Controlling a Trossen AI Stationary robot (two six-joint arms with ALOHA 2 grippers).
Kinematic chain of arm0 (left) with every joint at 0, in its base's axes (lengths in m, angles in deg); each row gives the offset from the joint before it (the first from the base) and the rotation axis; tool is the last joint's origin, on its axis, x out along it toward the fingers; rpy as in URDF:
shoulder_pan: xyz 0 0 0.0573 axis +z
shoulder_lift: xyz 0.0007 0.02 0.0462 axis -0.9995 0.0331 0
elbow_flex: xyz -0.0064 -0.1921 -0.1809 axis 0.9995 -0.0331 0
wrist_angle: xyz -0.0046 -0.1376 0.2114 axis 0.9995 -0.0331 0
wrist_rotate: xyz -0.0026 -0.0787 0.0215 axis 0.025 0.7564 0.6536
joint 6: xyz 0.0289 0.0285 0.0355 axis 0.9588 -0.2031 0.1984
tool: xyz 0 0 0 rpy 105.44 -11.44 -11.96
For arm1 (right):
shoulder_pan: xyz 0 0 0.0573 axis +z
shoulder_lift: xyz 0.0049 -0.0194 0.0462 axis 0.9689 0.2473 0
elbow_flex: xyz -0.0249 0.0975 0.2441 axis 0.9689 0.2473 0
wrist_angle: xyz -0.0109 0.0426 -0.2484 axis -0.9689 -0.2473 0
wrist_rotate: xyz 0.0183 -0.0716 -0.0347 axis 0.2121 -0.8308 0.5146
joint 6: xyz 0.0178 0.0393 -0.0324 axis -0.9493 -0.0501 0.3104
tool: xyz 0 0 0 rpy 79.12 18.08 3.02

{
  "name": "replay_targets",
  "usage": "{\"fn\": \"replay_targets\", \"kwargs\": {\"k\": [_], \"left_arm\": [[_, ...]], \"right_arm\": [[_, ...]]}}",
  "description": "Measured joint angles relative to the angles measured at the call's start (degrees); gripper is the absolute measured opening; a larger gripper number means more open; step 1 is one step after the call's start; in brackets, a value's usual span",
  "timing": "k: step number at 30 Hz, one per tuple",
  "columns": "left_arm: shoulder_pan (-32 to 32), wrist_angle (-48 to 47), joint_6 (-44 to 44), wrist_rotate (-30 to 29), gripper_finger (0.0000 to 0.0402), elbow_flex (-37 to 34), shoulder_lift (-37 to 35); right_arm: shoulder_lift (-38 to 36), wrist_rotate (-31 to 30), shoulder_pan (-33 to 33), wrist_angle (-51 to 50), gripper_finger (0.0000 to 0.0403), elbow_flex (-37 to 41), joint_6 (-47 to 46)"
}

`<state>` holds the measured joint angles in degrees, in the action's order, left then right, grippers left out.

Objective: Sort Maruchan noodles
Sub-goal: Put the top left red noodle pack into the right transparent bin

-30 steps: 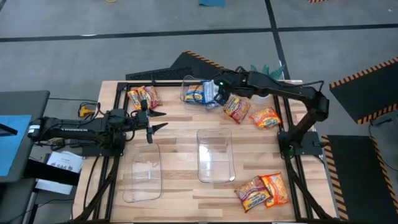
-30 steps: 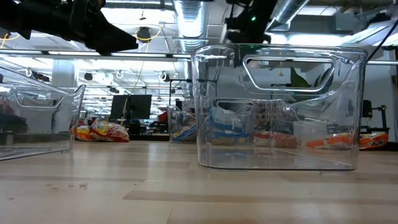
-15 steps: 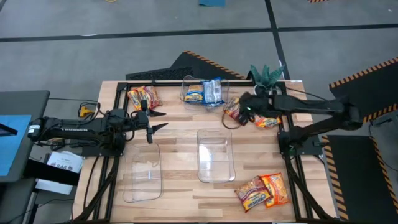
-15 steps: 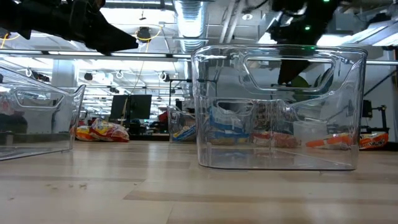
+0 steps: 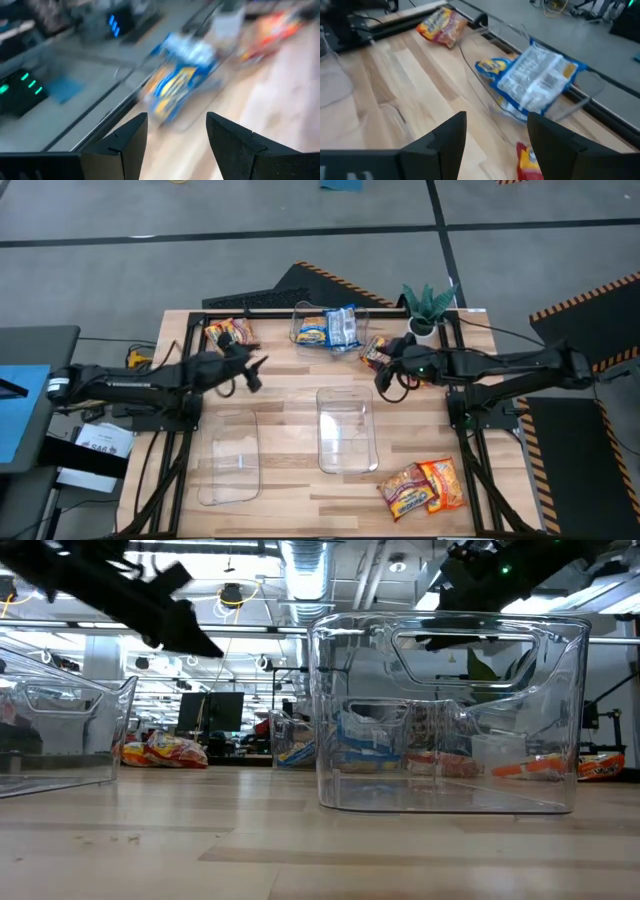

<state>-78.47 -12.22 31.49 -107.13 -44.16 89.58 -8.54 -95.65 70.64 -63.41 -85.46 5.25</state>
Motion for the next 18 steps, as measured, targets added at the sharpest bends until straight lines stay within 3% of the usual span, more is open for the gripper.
{"fn": "replay_targets", "kwargs": {"k": [9, 18], "left_arm": [[17.0, -29.5, -5.9, 4.1, 0.0193, 20.3, 22.9], [23.4, -31.8, -7.3, 5.0, 0.0193, 23.0, 36.6]], "right_arm": [[2.2, -0.2, 0.0, 2.9, 0.0232, 0.0, 0.6], [5.2, -0.2, 0.0, 2.7, 0.0232, 0.1, 0.6]]}}
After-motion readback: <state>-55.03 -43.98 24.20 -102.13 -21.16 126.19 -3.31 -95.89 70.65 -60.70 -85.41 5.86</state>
